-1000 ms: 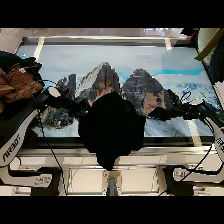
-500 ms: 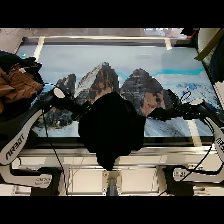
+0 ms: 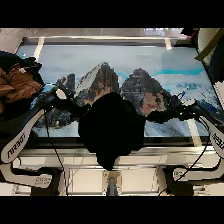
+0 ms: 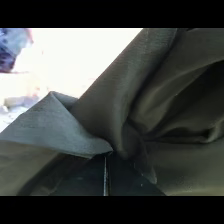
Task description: Fold the clothes and pants, and hang the long-sleeved shirts on hangers.
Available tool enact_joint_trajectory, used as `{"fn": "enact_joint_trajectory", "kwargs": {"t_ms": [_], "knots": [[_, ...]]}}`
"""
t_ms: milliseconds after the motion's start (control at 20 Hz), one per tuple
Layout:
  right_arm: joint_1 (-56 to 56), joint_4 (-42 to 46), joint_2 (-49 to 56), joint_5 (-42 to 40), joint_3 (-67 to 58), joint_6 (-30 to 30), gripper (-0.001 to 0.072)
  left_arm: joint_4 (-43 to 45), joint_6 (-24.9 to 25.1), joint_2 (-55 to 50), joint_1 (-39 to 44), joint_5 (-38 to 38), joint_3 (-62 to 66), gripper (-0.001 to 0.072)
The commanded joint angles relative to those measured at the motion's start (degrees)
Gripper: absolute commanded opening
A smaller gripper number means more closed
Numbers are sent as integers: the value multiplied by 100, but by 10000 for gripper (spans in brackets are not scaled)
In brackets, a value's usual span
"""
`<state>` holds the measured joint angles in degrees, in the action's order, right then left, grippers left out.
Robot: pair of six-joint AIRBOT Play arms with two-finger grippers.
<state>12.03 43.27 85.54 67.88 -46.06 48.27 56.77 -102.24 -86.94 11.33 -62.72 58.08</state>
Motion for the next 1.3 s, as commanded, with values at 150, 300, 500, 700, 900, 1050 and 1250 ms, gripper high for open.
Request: {"fn": "enact_joint_trajectory", "kwargs": {"t_ms": [150,300,500,700,900,1050,1250], "knots": [[-129,111,149,461,-85,2,452,72,1349,1139,-579,162,4,78],[-129,155,136,439,-98,2,452,177,1998,1759,-1080,-92,4,300],[-129,129,136,199,-98,7,458,179,1606,1655,-1102,-155,-4,315],[-129,127,136,177,-101,31,516,452,1867,1054,-960,-162,-2,580],[-129,68,133,221,-98,70,516,17,3257,435,-962,-369,-2,580],[-129,2,133,225,-101,70,516,-616,5228,264,-951,-568,0,582],[-131,4,136,306,-101,219,516,-964,6828,264,-925,-538,116,586]]}}
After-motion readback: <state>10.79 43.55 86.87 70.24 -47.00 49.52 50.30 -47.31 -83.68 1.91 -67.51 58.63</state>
